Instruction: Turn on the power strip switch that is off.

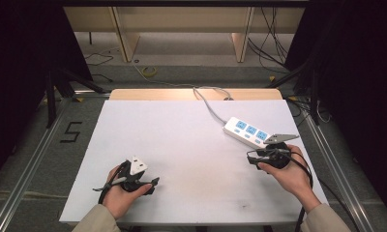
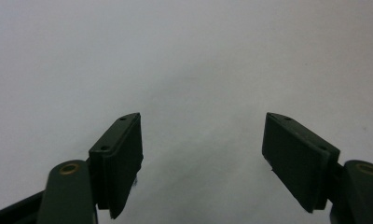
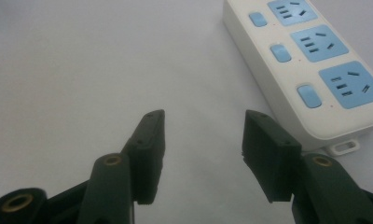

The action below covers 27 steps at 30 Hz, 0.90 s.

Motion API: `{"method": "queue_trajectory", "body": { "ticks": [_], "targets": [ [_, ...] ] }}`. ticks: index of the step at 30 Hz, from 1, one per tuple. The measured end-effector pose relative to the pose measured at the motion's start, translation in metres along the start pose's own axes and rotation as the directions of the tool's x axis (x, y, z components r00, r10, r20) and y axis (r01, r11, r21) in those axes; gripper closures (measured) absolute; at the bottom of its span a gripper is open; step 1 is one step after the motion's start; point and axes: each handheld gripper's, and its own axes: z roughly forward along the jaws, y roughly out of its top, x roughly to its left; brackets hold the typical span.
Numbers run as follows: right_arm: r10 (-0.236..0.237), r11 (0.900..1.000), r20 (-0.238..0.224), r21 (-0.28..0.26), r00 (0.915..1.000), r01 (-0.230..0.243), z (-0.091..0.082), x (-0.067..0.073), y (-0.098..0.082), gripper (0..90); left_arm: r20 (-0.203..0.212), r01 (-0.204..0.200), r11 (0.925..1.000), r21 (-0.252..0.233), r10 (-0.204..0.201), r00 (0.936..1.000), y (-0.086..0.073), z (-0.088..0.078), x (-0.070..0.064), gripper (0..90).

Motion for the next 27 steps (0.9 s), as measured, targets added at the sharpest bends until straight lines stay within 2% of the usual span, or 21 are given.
{"method": "queue_trajectory", "body": {
  "ticks": [12,21,27],
  "targets": [
    [-0.011,0.995,-0.019,-0.099,0.9998,0.009,-0.005,0.009,-0.029,48.9,0.0,0.006,1.0,0.0,-0.006,1.0,0.0,0.001,0.0,28.7],
    [-0.02,0.991,-0.034,-0.136,0.9992,0.016,-0.003,0.016,-0.041,48.1,0.001,0.004,1.0,0.006,-0.004,1.0,-0.001,0.001,0.0,28.8],
    [-0.023,0.989,-0.032,-0.15,0.9992,0.018,-0.005,0.016,-0.044,45.6,0.0,0.037,0.9993,0.001,-0.037,0.9993,-0.003,0.005,0.004,28.5]
  ]
}}
